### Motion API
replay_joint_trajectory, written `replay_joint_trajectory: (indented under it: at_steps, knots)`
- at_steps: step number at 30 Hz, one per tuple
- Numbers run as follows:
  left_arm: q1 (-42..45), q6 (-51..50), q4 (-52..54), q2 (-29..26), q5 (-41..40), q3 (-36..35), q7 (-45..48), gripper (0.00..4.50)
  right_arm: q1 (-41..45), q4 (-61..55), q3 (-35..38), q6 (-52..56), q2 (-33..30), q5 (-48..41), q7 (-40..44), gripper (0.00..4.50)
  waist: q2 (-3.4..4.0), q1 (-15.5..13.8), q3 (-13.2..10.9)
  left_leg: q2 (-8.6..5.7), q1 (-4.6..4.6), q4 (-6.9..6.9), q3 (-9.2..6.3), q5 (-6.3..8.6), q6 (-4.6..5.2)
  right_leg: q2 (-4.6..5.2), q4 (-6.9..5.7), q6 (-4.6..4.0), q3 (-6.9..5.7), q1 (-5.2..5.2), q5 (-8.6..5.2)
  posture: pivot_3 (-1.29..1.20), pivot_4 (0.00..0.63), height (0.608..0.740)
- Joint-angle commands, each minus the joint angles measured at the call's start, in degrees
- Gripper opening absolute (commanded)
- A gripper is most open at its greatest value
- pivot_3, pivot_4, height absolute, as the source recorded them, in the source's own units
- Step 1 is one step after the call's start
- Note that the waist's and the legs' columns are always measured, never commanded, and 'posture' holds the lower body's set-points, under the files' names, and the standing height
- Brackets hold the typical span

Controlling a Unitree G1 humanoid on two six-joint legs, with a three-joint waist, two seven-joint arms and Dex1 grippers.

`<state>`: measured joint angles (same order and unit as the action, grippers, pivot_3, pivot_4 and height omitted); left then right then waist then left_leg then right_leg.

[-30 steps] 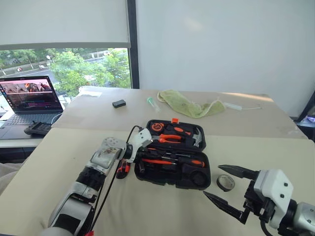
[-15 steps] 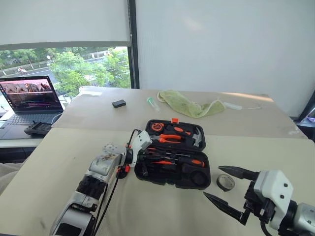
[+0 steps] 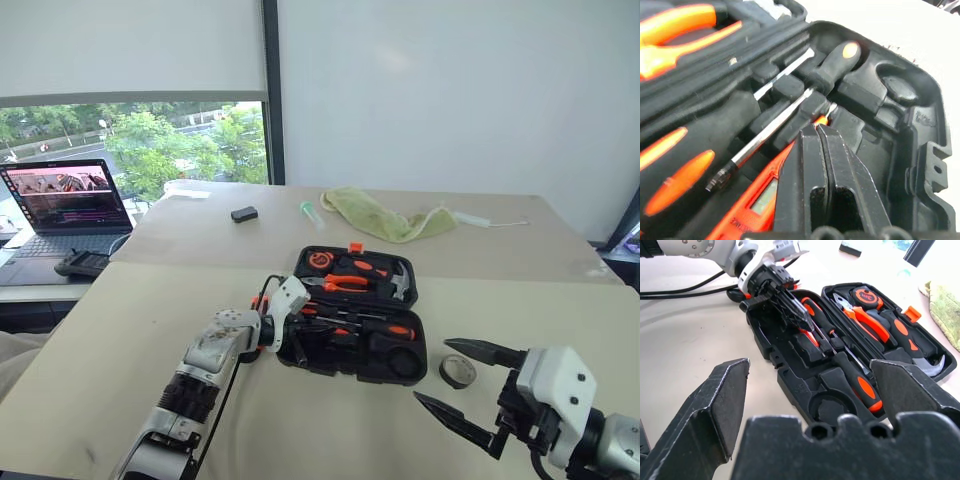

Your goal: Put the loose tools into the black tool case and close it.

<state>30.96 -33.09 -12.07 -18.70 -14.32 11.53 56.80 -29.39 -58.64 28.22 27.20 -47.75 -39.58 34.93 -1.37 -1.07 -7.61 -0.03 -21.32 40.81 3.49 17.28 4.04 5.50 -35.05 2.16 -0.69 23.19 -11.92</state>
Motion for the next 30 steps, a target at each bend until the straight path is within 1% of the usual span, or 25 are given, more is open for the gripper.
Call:
replay_joint_trajectory:
  at_steps: [1,5,7,9,12,13,14,17,19,21,22,24,25,26,27,29,30]
  knots:
    - [-2.11,-7.06,-1.78,0.00,-0.59,0.93,-1.66,0.06,0.56,-1.36,2.14,-0.18,-0.52,-0.86,0.45,4.50,0.01,0.02,0.01,0.01,0.02,-0.01,-0.01,0.00,0.00,-0.01,0.00,-0.01,-0.02,-0.02,-0.01,0.00,0.150,0.740]
    - [-0.32,-15.29,-2.79,1.38,-4.80,-2.47,-3.56,0.06,1.00,-1.36,1.96,0.03,-0.59,-0.88,0.46,4.50,0.02,0.01,0.02,0.01,0.01,-0.03,-0.02,0.00,0.00,0.03,0.00,0.03,-0.02,-0.01,-0.03,0.00,0.150,0.740]
    - [1.10,-21.09,-3.66,2.53,-8.41,-6.05,-4.97,0.06,1.52,-1.36,1.51,0.25,-0.58,-0.76,0.35,4.50,0.01,-0.01,0.02,0.00,0.01,-0.03,-0.02,0.00,0.00,0.03,0.01,0.04,-0.02,-0.01,-0.03,0.00,0.150,0.740]
    - [2.57,-26.96,-3.17,3.18,-13.44,-11.24,-5.50,0.06,2.04,-1.36,1.06,0.32,-0.44,-0.63,0.38,4.50,0.02,0.02,0.02,-0.01,0.01,-0.03,-0.02,0.00,0.00,0.04,0.01,0.05,-0.01,-0.01,-0.02,0.00,0.150,0.740]
    - [3.89,-33.42,2.91,2.46,-22.57,-19.32,-4.52,0.06,2.82,-1.25,0.63,0.42,-0.22,-0.66,0.46,4.50,0.01,0.74,-0.04,0.02,-0.02,-0.09,-0.02,0.01,0.00,-0.01,-0.01,0.04,-0.01,0.09,-0.04,0.00,0.150,0.740]
    - [4.41,-35.09,4.52,2.17,-24.58,-21.35,-5.24,0.06,2.94,-1.22,0.58,0.45,-0.15,-0.66,0.48,4.50,-0.01,0.84,-0.11,0.03,-0.07,-0.11,-0.02,0.02,-0.03,-0.04,-0.05,0.02,0.02,0.17,-0.04,0.00,0.150,0.740]
    - [5.75,-37.26,6.02,1.81,-26.93,-24.82,-7.27,0.06,2.99,-1.16,0.53,0.33,-0.05,-0.60,0.59,4.50,-0.03,0.79,-0.12,0.04,-0.21,-0.10,-0.03,0.00,-0.07,-0.07,-0.09,0.01,0.00,0.33,-0.04,0.00,0.150,0.740]
    - [9.30,-39.02,9.14,0.17,-29.05,-32.06,-14.54,0.06,3.72,-0.77,0.15,0.11,0.18,-0.75,0.90,4.50,-0.11,0.38,-0.17,-0.01,-0.91,-0.01,-0.07,-0.11,-0.25,-0.08,-0.28,-0.02,0.01,1.05,-0.01,0.00,0.150,0.740]
    - [9.47,-37.10,11.49,-1.57,-26.85,-32.20,-18.31,0.06,4.32,-0.39,-0.26,0.00,0.30,-0.74,1.26,4.50,-0.12,0.32,-0.18,-0.02,-0.94,0.01,-0.09,-0.12,-0.26,-0.08,-0.28,-0.02,-0.03,1.05,0.00,0.00,0.150,0.740]
    - [10.04,-36.33,13.63,-3.83,-24.38,-33.07,-23.58,0.58,5.61,0.78,-1.16,-0.24,0.13,-0.67,2.15,4.50,-0.12,0.31,-0.18,-0.06,-0.88,-0.01,-0.09,-0.11,-0.25,-0.05,-0.22,-0.02,-0.01,0.96,0.00,0.00,0.150,0.740]
    - [10.05,-36.31,14.57,-4.62,-23.82,-33.31,-25.36,0.70,6.01,1.14,-1.54,-0.36,0.14,-0.56,2.51,4.50,-0.12,0.30,-0.18,-0.07,-0.86,-0.01,-0.09,-0.11,-0.24,-0.04,-0.19,-0.01,-0.01,0.94,0.01,0.00,0.150,0.740]
    - [9.64,-36.94,16.23,-5.64,-23.42,-33.46,-28.05,1.47,6.65,1.63,-2.16,-0.55,0.25,-0.40,3.11,4.50,-0.15,0.08,-0.20,-0.08,-0.89,0.00,-0.09,-0.10,-0.23,-0.02,-0.16,0.00,-0.02,0.95,0.03,0.00,0.150,0.740]
    - [7.75,-37.51,19.56,-8.48,-21.44,-30.85,-29.24,1.84,7.61,2.41,-2.86,-0.85,0.19,-0.41,3.74,4.50,-0.18,0.03,-0.21,-0.09,-0.90,0.00,-0.09,-0.10,-0.23,-0.01,-0.15,0.00,-0.04,0.94,0.03,0.00,0.150,0.740]
    - [6.35,-37.90,21.97,-10.57,-20.13,-28.89,-30.13,2.35,8.34,2.98,-3.36,-1.03,0.17,-0.40,4.20,4.50,-0.21,0.14,-0.24,-0.09,-0.90,-0.01,-0.09,-0.10,-0.23,0.00,-0.16,0.00,-0.03,0.97,0.03,0.00,0.150,0.740]
    - [5.16,-39.53,24.62,-11.82,-19.49,-27.95,-31.82,2.62,9.37,3.79,-4.00,-1.22,0.12,-0.30,4.74,4.50,-0.21,0.31,-0.24,-0.08,-0.91,-0.03,-0.09,-0.11,-0.26,-0.02,-0.15,0.00,-0.02,0.99,0.03,0.00,0.150,0.740]
    - [2.82,-41.47,28.53,-14.71,-17.72,-24.68,-34.01,3.42,10.65,4.76,-4.91,-1.50,0.22,0.00,5.56,4.50,-0.22,0.38,-0.26,-0.06,-0.87,-0.08,-0.08,-0.14,-0.33,-0.02,-0.16,-0.04,0.02,0.99,0.06,0.00,0.150,0.740]
    - [1.90,-43.56,30.15,-15.18,-17.46,-23.70,-35.14,3.79,11.35,5.30,-5.37,-1.57,0.22,0.03,5.94,4.50,-0.20,0.38,-0.27,-0.07,-0.87,-0.10,-0.09,-0.16,-0.35,0.00,-0.16,-0.05,-0.02,1.00,0.05,0.00,0.150,0.740]
